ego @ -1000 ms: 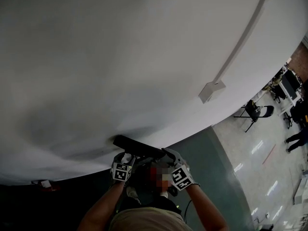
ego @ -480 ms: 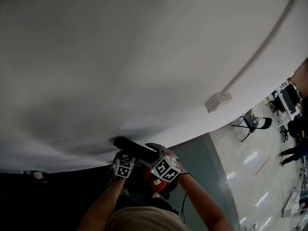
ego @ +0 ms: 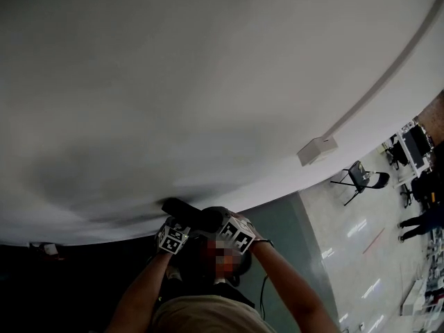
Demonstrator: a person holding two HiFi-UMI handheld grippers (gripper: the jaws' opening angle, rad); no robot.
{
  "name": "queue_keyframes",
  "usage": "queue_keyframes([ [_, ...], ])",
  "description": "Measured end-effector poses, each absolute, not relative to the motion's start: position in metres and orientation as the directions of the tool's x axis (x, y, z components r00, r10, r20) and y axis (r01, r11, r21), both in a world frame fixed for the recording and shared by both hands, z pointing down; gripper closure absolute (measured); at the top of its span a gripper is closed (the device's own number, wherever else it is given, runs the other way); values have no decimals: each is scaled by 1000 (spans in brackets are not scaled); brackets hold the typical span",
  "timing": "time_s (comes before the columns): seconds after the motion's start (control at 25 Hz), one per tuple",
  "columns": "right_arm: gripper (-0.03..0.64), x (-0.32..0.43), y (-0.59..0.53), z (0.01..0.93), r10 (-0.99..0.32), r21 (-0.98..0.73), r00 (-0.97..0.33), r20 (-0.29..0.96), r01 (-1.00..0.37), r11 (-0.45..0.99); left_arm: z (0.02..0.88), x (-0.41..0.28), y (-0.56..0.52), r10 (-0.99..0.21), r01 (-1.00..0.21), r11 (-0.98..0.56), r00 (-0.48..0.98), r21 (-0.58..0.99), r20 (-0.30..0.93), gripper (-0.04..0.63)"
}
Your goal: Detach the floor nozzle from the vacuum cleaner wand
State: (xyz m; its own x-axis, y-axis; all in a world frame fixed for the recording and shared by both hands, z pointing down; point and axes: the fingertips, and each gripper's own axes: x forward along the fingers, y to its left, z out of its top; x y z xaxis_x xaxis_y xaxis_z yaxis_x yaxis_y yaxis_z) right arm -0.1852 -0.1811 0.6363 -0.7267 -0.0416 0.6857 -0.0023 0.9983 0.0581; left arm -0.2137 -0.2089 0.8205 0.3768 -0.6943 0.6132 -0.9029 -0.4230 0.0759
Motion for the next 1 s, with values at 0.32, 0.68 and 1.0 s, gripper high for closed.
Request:
queue_keyframes([
  [0.32, 397, -183, -179, 632, -10, -23, -737, 675, -34, 999, 818, -210, -207, -678, -879, -475, 404, 54, 613, 440],
  [0.68, 399, -177, -158, 626, -9, -46, -728, 686, -56, 997, 813, -203, -189, -668, -852, -521, 443, 49, 598, 440],
  [1.0, 400, -166, -134, 623, -38, 21, -718, 695, -32, 999, 809, -193, -168, -668, -832, -554, 463, 27, 582, 440],
])
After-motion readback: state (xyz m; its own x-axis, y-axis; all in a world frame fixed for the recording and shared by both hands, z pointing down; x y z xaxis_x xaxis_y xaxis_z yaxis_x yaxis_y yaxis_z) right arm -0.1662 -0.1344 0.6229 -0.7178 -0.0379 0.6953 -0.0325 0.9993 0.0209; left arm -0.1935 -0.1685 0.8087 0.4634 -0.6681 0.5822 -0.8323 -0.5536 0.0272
